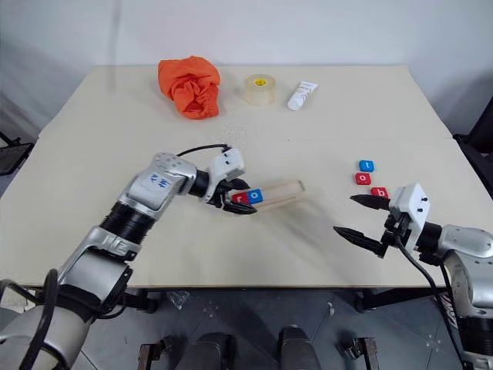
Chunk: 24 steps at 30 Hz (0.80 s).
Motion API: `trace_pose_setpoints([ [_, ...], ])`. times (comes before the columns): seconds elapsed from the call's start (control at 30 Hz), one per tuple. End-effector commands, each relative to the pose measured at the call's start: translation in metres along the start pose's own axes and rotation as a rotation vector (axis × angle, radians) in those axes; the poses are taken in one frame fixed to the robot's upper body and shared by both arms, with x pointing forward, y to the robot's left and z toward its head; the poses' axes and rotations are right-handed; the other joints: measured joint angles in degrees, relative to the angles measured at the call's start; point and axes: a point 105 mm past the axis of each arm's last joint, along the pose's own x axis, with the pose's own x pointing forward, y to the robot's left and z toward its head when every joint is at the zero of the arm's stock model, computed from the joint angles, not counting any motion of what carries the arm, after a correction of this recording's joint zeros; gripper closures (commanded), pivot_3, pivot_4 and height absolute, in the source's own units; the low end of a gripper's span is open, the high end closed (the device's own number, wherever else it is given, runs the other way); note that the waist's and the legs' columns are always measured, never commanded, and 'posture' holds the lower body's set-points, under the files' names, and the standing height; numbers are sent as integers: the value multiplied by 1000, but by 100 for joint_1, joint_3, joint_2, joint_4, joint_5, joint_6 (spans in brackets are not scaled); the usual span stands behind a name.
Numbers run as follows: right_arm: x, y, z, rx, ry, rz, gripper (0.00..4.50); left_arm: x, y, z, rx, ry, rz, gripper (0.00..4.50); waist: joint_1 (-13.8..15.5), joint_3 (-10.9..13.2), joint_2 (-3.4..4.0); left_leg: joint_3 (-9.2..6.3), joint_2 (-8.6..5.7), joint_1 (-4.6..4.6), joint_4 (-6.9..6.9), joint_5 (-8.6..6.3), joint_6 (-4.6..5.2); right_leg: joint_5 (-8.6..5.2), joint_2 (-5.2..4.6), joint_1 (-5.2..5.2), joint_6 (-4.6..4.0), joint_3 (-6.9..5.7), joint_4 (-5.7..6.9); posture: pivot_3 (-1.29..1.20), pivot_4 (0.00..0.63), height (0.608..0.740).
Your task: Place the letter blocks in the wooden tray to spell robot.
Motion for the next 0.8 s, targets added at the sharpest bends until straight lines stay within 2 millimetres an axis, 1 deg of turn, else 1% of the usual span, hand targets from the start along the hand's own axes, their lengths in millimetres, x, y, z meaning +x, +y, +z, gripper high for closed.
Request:
trace_pose_setpoints([
  [0.03,-12,1,11,-51,-4,-26,0,10,-15,17,95,-2,-59,1101,1,2,-3,0,0,0,0,0,0,0,0,0,0,0,-1,0,150,740],
  [0.17,-19,5,8,-42,2,-60,0,17,-28,14,138,21,-87,1101,-5,2,-3,6,2,0,1,1,2,1,2,-1,1,10,1,0,150,740],
  [0.43,-24,8,5,-30,7,-94,0,17,-45,5,156,58,-112,1101,13,2,-4,7,1,1,7,2,5,3,1,1,6,16,1,0,150,740],
  [0.5,-23,8,5,-29,6,-95,0,17,-46,3,168,74,-103,1101,18,2,-4,7,0,1,8,3,5,4,1,1,7,17,1,0,150,740],
  [0.6,-21,7,5,-28,5,-92,0,17,-42,1,153,78,-72,1101,26,2,-4,7,0,1,12,2,6,4,1,3,8,17,1,0,150,740],
  [0.8,-18,5,4,-29,5,-80,0,14,-45,-2,144,79,-75,1101,18,2,-4,8,0,1,15,2,7,5,2,3,9,18,3,0,150,740],
])
